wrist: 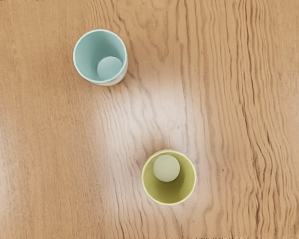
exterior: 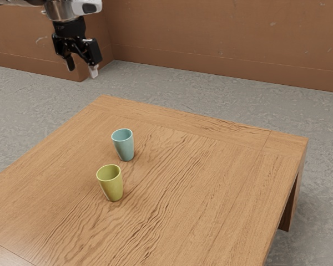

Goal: Place the left cup onto the right cup

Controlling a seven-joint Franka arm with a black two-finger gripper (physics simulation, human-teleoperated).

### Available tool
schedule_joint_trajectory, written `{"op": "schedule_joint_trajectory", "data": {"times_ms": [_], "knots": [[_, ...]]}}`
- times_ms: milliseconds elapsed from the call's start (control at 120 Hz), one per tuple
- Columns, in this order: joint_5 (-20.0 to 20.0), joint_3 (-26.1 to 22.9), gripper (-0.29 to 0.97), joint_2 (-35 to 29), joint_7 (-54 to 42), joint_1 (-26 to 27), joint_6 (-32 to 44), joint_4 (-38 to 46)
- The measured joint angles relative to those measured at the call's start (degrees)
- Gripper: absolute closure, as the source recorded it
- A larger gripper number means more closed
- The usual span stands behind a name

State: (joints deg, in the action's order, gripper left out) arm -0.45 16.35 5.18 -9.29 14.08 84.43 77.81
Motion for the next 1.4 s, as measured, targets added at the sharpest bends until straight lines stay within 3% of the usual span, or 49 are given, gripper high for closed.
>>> {"op": "schedule_joint_trajectory", "data": {"times_ms": [308,575,867,1400], "knots": [[-0.7,0.3,0.01,1.9,0.7,-2.1,2.9,1.7],[-1.6,-0.7,0.01,14.3,0.9,-8.6,9.8,0.5],[-5.6,-1.2,0.02,25.2,1.0,-12.2,17.1,0.1],[-9.6,-4.1,0.02,26.6,1.8,-11.0,23.5,0.4]]}}
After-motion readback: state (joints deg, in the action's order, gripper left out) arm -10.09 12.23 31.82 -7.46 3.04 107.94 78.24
